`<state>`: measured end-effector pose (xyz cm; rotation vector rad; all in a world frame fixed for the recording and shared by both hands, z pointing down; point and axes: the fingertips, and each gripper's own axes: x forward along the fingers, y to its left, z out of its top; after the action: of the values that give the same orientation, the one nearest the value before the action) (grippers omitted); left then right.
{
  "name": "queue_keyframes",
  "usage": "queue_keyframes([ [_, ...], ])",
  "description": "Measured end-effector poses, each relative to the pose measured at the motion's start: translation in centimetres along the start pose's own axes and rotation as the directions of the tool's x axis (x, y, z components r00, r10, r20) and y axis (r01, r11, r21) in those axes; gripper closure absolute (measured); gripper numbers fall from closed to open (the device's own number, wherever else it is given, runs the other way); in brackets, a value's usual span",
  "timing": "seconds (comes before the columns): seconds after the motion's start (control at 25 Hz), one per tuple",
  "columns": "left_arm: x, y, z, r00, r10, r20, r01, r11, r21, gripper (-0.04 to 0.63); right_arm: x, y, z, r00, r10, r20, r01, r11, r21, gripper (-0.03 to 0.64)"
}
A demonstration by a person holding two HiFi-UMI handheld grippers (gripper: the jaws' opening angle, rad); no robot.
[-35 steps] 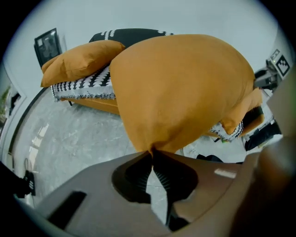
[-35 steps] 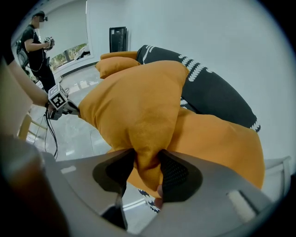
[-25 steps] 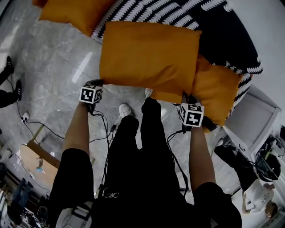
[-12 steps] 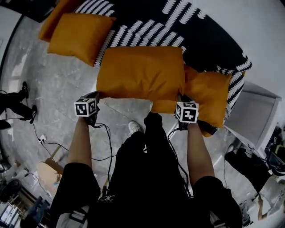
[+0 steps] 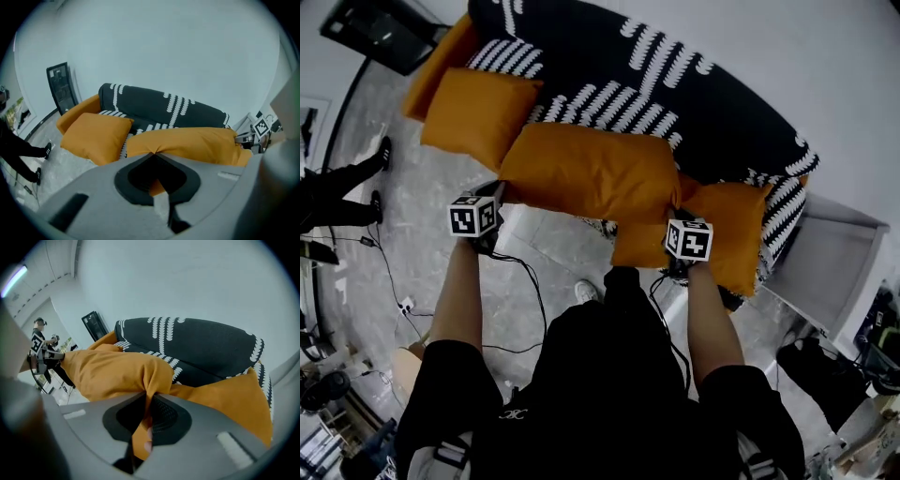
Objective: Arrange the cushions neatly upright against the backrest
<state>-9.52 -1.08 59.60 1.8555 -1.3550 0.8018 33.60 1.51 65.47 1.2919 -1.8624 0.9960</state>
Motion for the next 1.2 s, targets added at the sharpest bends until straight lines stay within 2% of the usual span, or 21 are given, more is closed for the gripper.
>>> queue_keyframes([
  [0.24, 0.1, -1.2, 10.4, 0.998, 0.053, 0.043, -0.056, 0.994, 0.091, 0.589, -0.8, -1.2, 5.6, 0.992, 0.097, 0.086, -0.095, 0.995, -0.033, 0.588],
  [0.44, 0.8, -2.4, 16.2, 0.996, 0.035, 0.088, -0.047, 0.990, 0.132, 0.589, -2.2, -2.3, 9.1, 0.979, 0.106, 0.174, -0.107, 0.994, -0.001, 0.588],
  [0.72, 3.2, -2.1, 23.2, 0.995, -0.022, 0.099, 0.000, 0.977, 0.212, 0.589, -2.1, -2.3, 12.1, 0.974, 0.077, 0.212, -0.095, 0.993, 0.077, 0.588],
  [1.0, 8.6, 1.1, 28.2, 0.995, -0.102, -0.007, 0.099, 0.953, 0.285, 0.588, 0.5, -1.2, 15.3, 0.986, -0.010, 0.168, -0.031, 0.971, 0.237, 0.587],
  [1.2, 13.5, 3.4, 31.2, 0.979, -0.180, -0.093, 0.201, 0.926, 0.319, 0.588, 2.8, -1.1, 18.3, 0.988, -0.073, 0.139, 0.022, 0.942, 0.335, 0.586],
])
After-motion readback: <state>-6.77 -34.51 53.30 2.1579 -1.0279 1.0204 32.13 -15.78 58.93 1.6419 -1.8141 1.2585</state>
